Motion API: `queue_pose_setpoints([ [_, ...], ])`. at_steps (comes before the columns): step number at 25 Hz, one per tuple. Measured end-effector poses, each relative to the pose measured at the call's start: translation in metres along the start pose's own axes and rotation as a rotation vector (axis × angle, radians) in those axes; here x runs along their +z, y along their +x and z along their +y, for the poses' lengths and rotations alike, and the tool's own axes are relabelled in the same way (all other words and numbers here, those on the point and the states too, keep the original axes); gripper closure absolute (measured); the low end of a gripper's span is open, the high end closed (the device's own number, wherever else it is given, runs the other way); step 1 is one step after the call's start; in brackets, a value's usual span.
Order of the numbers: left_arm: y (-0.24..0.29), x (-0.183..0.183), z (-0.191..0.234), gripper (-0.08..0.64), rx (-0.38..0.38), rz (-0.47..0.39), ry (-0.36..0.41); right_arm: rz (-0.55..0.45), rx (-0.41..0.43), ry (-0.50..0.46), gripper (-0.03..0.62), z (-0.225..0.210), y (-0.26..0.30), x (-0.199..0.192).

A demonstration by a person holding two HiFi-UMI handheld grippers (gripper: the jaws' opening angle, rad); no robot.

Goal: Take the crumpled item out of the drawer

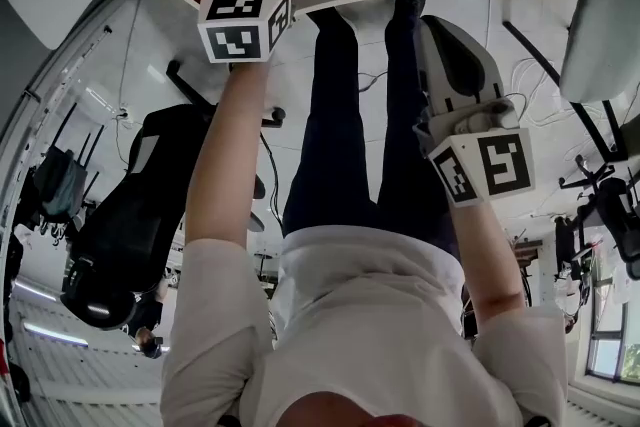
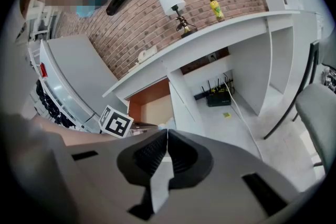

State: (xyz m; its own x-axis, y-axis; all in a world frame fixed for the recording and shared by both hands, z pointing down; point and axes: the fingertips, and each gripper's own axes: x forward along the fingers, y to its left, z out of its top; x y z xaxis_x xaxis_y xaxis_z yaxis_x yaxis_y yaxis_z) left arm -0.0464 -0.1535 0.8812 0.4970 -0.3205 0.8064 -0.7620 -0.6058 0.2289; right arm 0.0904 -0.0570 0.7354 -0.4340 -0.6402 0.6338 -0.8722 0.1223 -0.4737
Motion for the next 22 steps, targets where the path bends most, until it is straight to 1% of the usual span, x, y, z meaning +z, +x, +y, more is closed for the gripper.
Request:
queue_pose_setpoints([
  [2,-0.006,0.004,0.002,0.552,0.007,-0.022,0.002,0.003,0.005,-0.007,0.583,0.002,-0.001,-0.002],
  [9,-0.04,0.017,0.005,0.552,0.033,-0.131,-0.04,-0.007,0.019,-0.05,0.584,0.013,-0.009,0.001],
  [15,-0.077,0.018,-0.007,0.552,0.058,-0.229,-0.029,-0.024,0.033,-0.102,0.584,0.024,-0.016,0.002],
  [22,-0.128,0.009,-0.016,0.552,0.104,-0.366,-0.108,-0.02,0.026,-0.14,0.584,0.035,-0.015,-0.009],
])
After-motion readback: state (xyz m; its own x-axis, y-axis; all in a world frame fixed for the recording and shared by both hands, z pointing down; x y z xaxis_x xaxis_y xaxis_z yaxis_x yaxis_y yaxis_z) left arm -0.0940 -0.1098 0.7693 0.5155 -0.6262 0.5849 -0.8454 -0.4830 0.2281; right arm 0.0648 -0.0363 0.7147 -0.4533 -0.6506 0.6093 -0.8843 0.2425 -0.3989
